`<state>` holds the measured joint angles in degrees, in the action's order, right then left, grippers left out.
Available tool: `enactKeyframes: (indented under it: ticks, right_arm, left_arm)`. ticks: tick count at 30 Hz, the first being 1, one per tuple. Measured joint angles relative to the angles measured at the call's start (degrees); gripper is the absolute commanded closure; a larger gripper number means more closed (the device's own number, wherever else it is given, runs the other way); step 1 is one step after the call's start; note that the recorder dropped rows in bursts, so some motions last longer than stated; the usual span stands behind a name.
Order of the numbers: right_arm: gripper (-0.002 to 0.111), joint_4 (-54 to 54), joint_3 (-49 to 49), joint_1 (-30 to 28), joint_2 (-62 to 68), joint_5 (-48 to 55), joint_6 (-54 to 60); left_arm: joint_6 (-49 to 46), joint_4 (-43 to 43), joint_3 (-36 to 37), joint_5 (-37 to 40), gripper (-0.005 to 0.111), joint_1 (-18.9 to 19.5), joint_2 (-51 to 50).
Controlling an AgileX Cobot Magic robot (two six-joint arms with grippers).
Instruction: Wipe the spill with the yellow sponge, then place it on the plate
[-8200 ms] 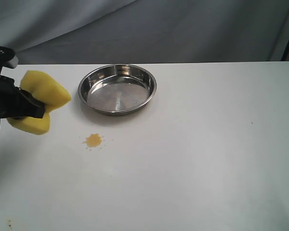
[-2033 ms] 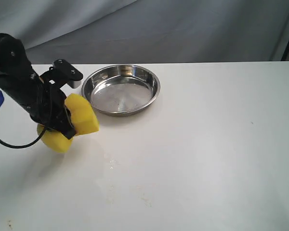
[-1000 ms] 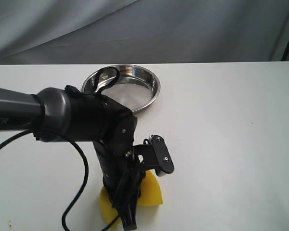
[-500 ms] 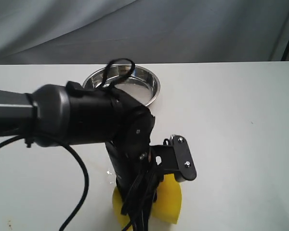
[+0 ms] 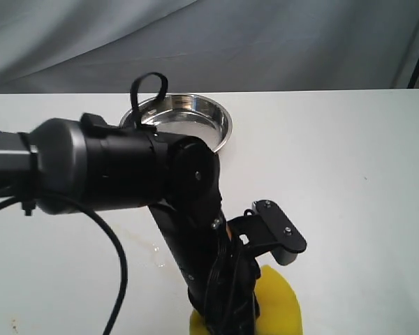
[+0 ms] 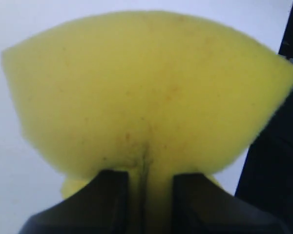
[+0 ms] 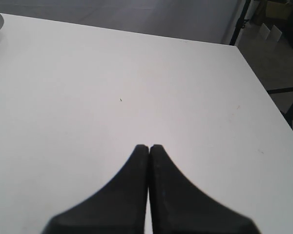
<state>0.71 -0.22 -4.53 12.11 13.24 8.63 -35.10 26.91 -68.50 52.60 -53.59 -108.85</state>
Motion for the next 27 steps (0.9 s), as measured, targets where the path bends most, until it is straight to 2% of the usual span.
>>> enactKeyframes:
  ticks: [9, 14, 20, 27]
  right_arm:
    - [0.108, 0.00, 0.00, 0.00, 0.00, 0.00, 0.00]
    - [0.108, 0.00, 0.00, 0.00, 0.00, 0.00, 0.00]
    - [0.108, 0.00, 0.00, 0.00, 0.00, 0.00, 0.00]
    - [0.108, 0.00, 0.00, 0.00, 0.00, 0.00, 0.00]
  left_arm:
    - [0.00, 4.81, 0.00, 0.39, 0.107, 0.00, -7.72]
    - [0.00, 6.26, 0.00, 1.34, 0.107, 2.01, -8.19]
    - [0.00, 7.12, 0.00, 2.98, 0.107, 8.35, -8.32]
    - [0.00, 6.16, 0.00, 3.50, 0.107, 18.86, -8.41]
